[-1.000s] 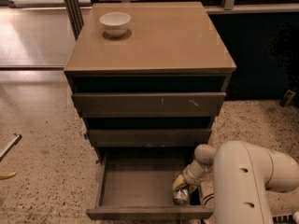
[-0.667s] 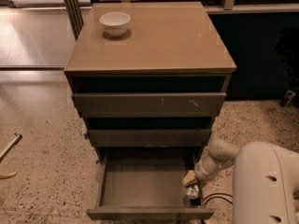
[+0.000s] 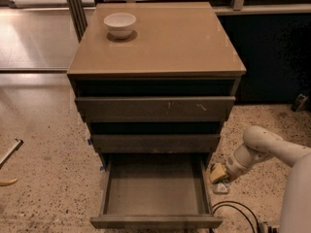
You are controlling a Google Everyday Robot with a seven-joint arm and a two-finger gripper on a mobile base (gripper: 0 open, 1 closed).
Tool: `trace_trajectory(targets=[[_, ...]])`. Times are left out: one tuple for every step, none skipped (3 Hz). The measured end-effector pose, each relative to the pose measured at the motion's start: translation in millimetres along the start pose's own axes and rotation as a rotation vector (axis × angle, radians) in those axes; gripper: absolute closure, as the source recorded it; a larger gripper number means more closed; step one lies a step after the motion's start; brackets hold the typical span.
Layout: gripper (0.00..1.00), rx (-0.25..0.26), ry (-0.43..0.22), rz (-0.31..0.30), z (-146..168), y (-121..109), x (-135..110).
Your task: Pick 7up can from bottom drawer and place on counter
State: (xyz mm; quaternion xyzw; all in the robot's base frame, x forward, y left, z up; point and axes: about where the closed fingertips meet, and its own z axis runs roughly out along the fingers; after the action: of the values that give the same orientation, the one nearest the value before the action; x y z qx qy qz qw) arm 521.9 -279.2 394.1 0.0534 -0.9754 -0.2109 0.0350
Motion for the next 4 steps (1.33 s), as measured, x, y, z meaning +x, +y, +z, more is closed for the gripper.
trace_trajectory(targets=[[1.00,0.053,-0.016,-0.051,-68,2,7],[1.00,0.103,-0.035,-0.080,-138,2,18],[1.00,0.136,-0.079,-0.080,-216,8,28],[1.00,0.153,-0.144,-0.084,-296,27,27]])
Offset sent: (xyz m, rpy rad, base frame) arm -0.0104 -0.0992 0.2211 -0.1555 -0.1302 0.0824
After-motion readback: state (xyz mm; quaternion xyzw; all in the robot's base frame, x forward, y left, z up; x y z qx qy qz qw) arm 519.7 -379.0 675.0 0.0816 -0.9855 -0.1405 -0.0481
